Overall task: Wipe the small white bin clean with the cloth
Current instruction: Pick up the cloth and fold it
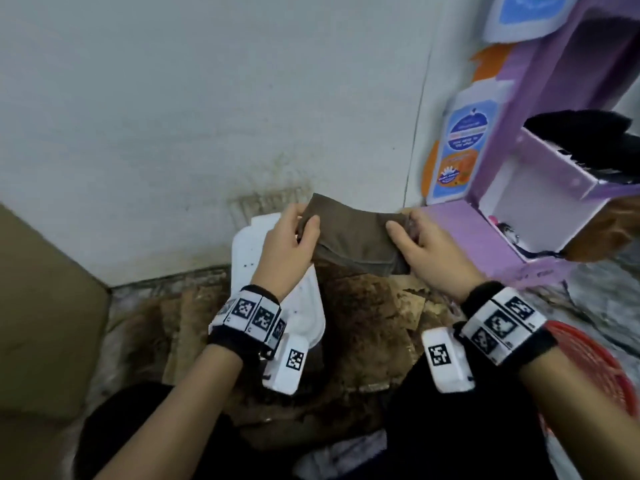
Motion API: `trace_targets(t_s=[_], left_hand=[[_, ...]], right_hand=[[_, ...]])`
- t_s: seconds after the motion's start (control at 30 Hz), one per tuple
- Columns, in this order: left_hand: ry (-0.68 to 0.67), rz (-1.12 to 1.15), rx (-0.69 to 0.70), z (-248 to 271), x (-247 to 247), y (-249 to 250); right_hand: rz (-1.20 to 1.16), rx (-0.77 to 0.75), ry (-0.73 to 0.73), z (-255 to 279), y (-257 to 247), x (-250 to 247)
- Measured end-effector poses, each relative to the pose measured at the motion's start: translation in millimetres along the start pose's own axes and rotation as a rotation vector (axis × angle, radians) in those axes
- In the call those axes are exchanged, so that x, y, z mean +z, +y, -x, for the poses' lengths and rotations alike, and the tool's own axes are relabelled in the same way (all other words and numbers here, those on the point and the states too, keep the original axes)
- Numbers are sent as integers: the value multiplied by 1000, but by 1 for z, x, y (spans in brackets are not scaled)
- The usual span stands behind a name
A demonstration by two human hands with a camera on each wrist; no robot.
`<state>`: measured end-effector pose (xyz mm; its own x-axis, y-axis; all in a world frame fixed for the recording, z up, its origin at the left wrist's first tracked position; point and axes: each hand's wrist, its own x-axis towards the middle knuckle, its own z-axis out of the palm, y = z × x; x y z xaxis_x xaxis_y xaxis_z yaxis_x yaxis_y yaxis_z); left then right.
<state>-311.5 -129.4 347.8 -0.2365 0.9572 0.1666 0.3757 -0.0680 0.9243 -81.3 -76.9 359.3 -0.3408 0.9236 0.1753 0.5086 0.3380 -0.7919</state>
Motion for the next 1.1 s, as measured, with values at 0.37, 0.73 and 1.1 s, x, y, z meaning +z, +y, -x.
trace_targets(t_s=[0.37, 0.73, 1.1], left_hand=[[145, -85, -54, 58, -84, -56], [127, -534, -54, 33, -69, -87], [67, -712, -21, 9, -58, -100]], right_hand=[[60, 22, -233, 4, -54, 91], [14, 274, -188, 28, -14, 134], [20, 403, -59, 45, -5, 161]])
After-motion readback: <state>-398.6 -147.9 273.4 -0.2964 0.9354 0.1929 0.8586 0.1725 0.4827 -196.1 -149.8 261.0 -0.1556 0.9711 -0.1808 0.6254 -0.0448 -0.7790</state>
